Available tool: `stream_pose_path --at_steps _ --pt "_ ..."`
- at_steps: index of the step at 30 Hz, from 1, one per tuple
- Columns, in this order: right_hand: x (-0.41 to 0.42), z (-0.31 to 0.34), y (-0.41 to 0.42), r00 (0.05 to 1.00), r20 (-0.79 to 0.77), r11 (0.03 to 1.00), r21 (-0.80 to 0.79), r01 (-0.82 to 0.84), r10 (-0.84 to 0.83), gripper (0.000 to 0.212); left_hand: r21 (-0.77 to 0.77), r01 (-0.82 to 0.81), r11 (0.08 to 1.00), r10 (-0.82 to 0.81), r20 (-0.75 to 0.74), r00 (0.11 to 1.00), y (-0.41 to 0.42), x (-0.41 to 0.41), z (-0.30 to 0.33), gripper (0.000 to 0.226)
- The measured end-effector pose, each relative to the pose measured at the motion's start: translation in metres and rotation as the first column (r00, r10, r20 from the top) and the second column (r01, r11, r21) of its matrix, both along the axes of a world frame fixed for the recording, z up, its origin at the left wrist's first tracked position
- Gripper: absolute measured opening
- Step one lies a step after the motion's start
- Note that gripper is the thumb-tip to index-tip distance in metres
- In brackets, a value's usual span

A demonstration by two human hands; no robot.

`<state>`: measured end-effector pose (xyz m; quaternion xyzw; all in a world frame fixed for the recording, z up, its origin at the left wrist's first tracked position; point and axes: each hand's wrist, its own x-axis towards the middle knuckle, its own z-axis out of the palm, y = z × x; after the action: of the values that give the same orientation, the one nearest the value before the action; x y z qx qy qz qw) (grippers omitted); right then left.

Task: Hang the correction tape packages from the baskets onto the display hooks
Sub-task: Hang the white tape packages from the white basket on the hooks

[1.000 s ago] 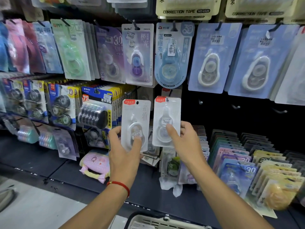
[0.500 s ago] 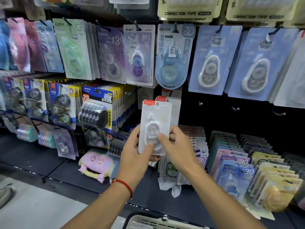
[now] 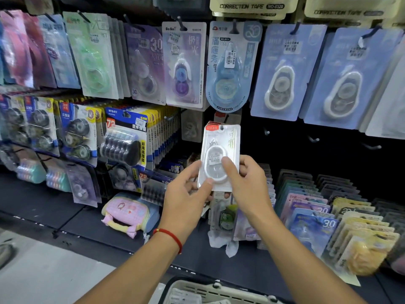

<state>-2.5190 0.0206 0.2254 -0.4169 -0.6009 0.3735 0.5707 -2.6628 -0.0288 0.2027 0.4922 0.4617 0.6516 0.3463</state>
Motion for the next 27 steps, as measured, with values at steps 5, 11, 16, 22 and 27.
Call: stream_pose_path --at_steps 5,11,16,22,27 --pt "0.0 -0.017 -0.003 0.896 0.354 0.96 0.174 0.218 -0.267 0.056 -0.055 0.004 0.998 -0.012 -0.144 0.99 0.01 -0.004 -0.009 0.051" --pt "-0.003 -0.044 -0.001 0.539 0.738 0.857 0.512 -0.056 -0.406 0.053 -0.115 0.024 0.993 -0.064 -0.361 0.93 0.024 -0.008 -0.021 0.062" --pt "-0.004 -0.039 0.031 0.342 0.805 0.846 0.531 -0.052 -0.484 0.054 -0.183 0.045 0.982 -0.114 -0.391 0.913 0.035 -0.016 -0.032 0.075" --pt "-0.011 -0.02 0.076 0.116 0.87 0.878 0.478 0.032 -0.478 0.06 -0.258 0.013 0.966 -0.144 -0.497 0.856 0.042 -0.028 -0.046 0.074" --pt "-0.022 -0.007 0.088 0.088 0.88 0.884 0.467 0.024 -0.468 0.068 -0.328 0.013 0.945 -0.211 -0.576 0.79 0.046 -0.037 -0.053 0.071"
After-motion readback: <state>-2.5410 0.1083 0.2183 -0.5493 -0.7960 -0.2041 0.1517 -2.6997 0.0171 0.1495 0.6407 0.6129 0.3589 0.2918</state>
